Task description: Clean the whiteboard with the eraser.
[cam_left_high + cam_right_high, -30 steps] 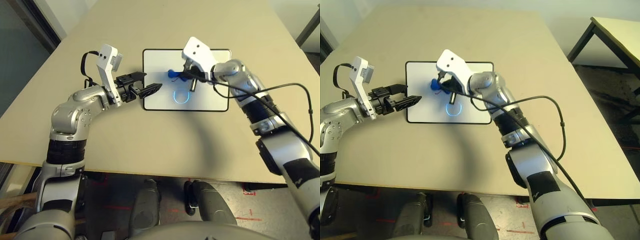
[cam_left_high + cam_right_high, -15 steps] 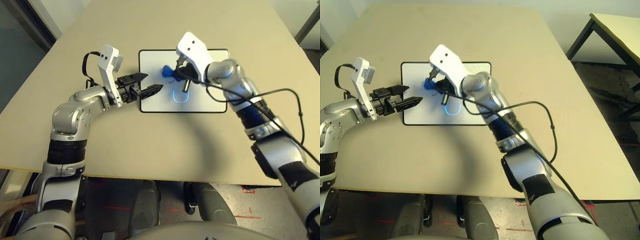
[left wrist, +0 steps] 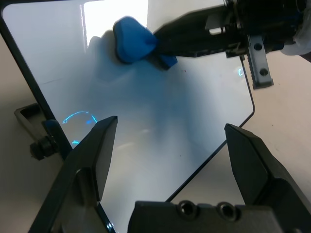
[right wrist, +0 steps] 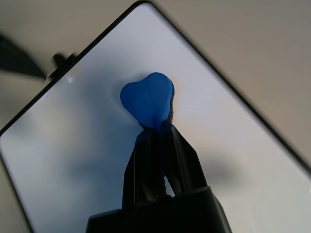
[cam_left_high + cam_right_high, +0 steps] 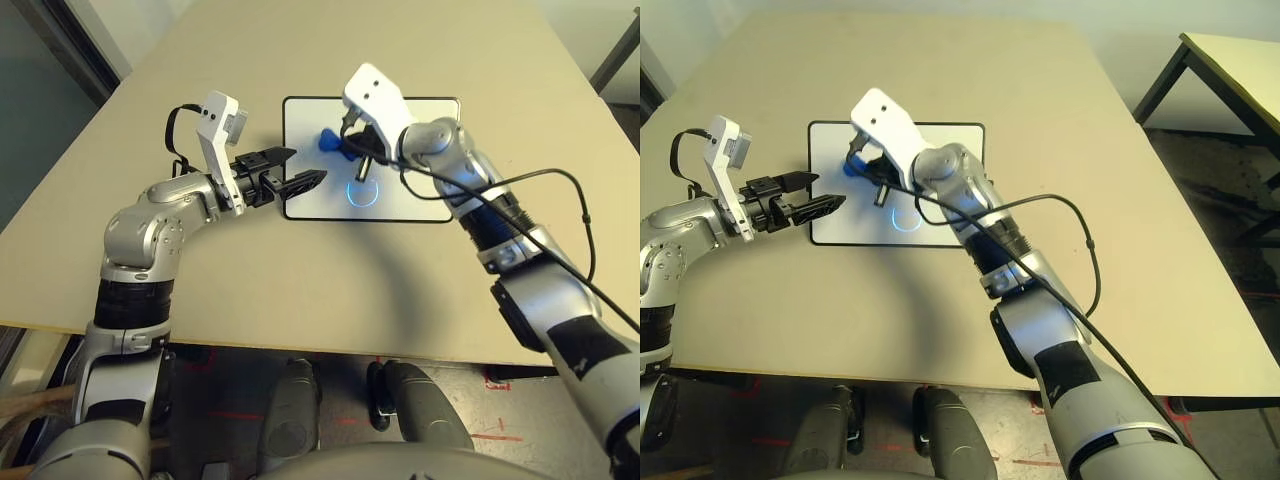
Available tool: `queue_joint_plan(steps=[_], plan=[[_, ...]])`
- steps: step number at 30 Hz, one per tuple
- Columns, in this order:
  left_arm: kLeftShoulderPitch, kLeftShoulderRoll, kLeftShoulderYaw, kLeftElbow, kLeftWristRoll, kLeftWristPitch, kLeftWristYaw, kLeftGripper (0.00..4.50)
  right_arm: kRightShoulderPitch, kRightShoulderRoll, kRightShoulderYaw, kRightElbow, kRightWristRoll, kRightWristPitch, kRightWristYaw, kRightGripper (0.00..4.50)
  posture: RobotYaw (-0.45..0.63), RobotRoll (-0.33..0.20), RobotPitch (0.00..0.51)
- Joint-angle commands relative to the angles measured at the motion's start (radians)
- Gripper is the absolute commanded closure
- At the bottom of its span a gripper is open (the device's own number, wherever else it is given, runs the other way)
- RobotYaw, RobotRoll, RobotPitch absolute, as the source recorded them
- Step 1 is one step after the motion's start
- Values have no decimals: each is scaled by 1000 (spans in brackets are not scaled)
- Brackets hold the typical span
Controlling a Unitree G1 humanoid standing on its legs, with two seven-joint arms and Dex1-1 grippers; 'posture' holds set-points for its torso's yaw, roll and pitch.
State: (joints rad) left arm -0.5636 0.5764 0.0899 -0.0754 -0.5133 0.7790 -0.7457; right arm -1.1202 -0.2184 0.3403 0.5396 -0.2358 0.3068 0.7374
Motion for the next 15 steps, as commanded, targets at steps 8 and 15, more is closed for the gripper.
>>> queue_joint_plan(steps=[8,15], plan=[[11,10,-11,-21,-5,20,-7,0,208,15,81,-104,-22,27,36,4499,34,0,160],[9,10,-10,-17,-3,20,-9,0,182,-32,41,-76,-19,28,18,4499,23,0,158]])
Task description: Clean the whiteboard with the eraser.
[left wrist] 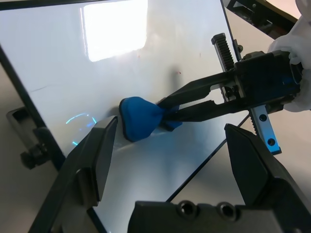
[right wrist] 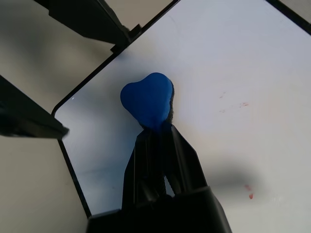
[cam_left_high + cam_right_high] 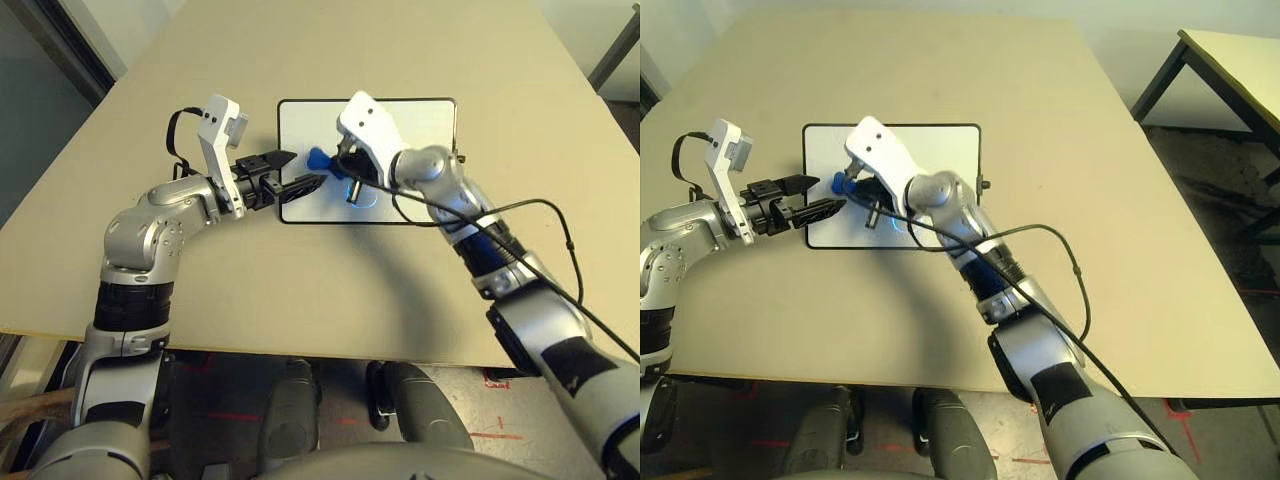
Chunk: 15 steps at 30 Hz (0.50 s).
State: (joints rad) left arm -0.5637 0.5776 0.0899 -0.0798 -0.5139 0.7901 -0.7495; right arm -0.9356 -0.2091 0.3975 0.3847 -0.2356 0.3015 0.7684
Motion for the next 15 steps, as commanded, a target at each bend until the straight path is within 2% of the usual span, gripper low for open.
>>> queue_joint_plan(steps=[1,8,11,15], plan=[[8,8,-11,-10,-2,7,-6,0,-20,-54,-28,95,-19,27,-20,4499,17,0,158],[-6,1,-20,4,1,4,-13,0,-117,-161,-99,148,-15,15,-60,4499,3,0,159],[-10,-1,-23,5,2,5,-14,0,-111,-190,-111,124,-14,30,-58,4499,-6,0,160],[-13,-7,-29,4,1,7,-14,0,-47,-188,-100,49,-6,67,-45,4499,-8,0,160]])
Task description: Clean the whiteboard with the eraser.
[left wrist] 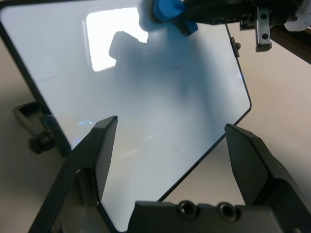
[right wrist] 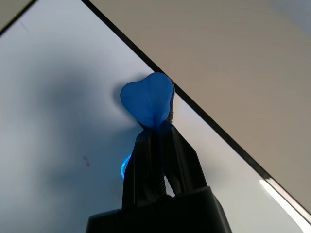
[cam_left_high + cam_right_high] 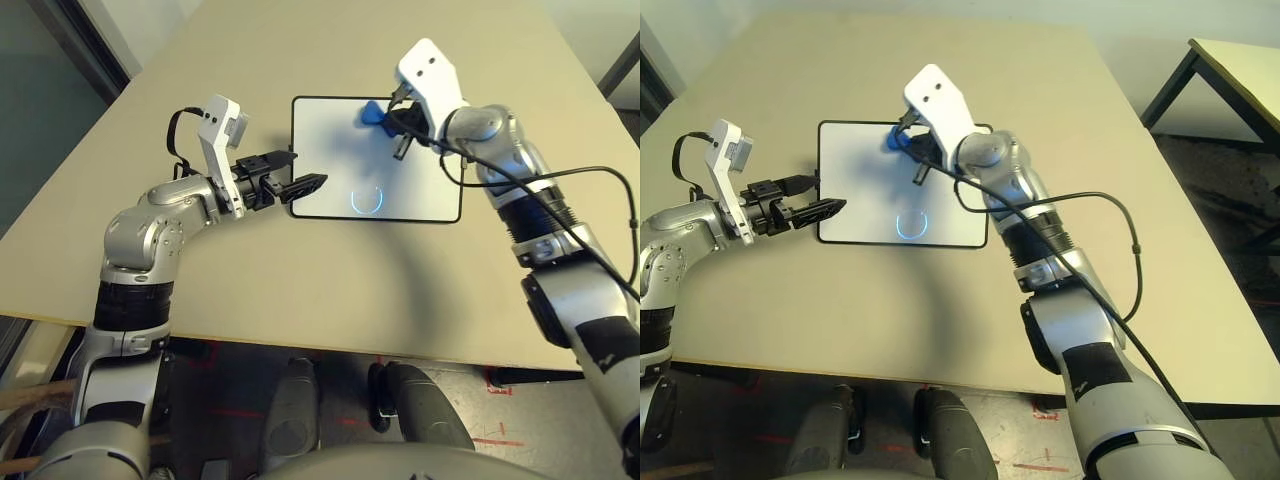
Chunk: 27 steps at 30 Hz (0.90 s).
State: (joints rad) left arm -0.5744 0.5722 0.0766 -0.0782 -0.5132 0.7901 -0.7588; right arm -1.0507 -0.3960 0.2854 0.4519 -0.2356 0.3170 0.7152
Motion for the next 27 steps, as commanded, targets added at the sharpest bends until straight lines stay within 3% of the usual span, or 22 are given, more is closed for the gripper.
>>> queue_joint_plan(steps=[1,8,12,16,24,27], plan=[[-3,-3,-18,3,0,6,-4,0,92,7,22,-45,-5,63,11,4499,-8,0,160],[-9,-3,-18,1,-4,11,-4,0,243,70,90,-208,-7,139,36,4499,-2,0,162],[-5,-3,-16,-5,-6,13,-1,0,275,74,103,-216,-13,140,40,4499,5,0,163],[0,-1,-14,-6,-6,13,0,0,229,66,75,-155,-12,116,19,4499,5,0,165],[0,-4,-19,6,-3,4,-6,0,12,69,-30,17,17,49,-69,4499,-6,0,162],[-2,-8,-22,8,-2,3,-7,0,-8,74,-41,30,21,38,-81,4499,-10,0,162]])
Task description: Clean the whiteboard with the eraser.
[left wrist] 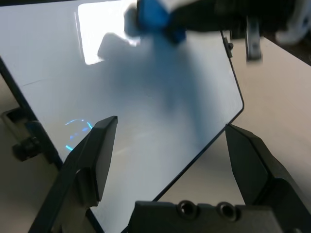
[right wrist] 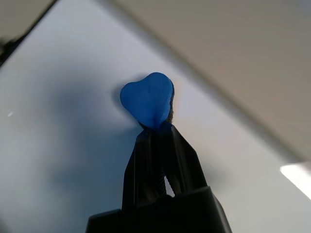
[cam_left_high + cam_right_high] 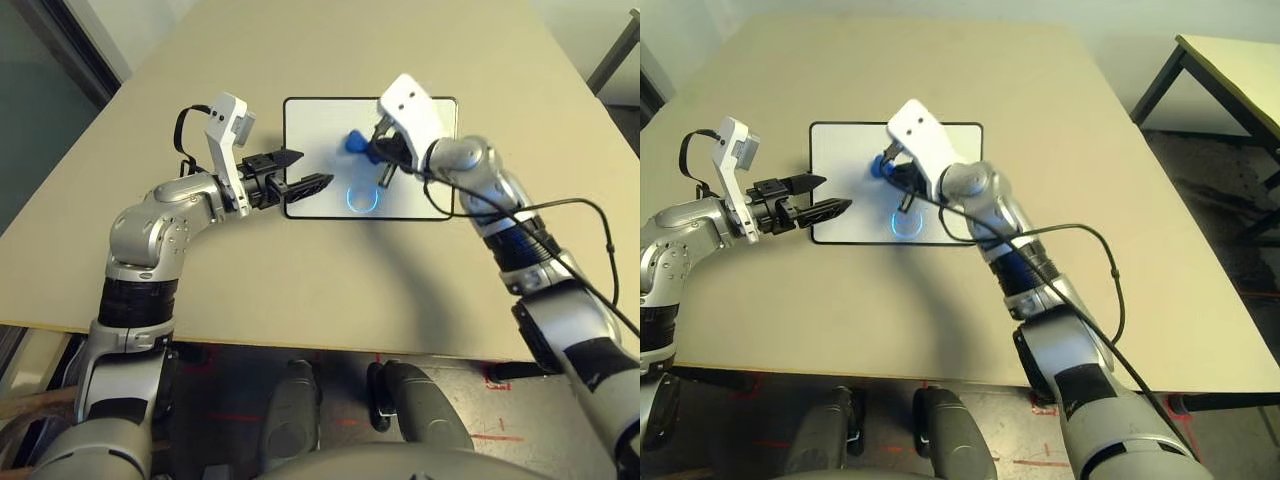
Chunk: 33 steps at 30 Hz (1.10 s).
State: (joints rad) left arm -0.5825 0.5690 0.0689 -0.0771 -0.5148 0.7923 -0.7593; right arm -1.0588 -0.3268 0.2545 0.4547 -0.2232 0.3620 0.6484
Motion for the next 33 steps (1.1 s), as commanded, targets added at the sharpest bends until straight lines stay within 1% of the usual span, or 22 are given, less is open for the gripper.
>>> queue_joint_plan(steps=[1,4,9,13,17,20,27,31,33], plan=[[6,-5,-15,7,-1,0,-7,0,8,1,-9,25,6,-7,-15,4499,-10,0,162],[6,-6,-16,4,-2,1,-7,0,44,-15,-2,11,1,-5,-12,4499,-13,0,163],[6,-6,-17,3,-3,4,-8,0,179,-44,23,-73,-6,22,12,4499,-13,0,165],[5,-6,-17,3,-4,6,-10,0,320,-70,51,-184,-11,65,42,4499,-11,0,168],[5,-3,-18,4,-3,7,-13,0,371,-86,53,-250,-14,94,56,4499,-15,0,170],[2,-4,-21,7,-2,7,-16,0,347,-98,38,-235,-13,92,48,4499,-17,0,170],[-3,-1,-24,14,1,7,-24,0,173,-108,-32,-98,7,37,-9,4499,-18,0,169],[0,1,-24,13,1,6,-26,0,121,-99,-43,-65,13,22,-21,4499,-13,0,169],[1,2,-24,14,1,5,-27,0,121,-93,-42,-68,15,23,-22,4499,-8,0,167]])
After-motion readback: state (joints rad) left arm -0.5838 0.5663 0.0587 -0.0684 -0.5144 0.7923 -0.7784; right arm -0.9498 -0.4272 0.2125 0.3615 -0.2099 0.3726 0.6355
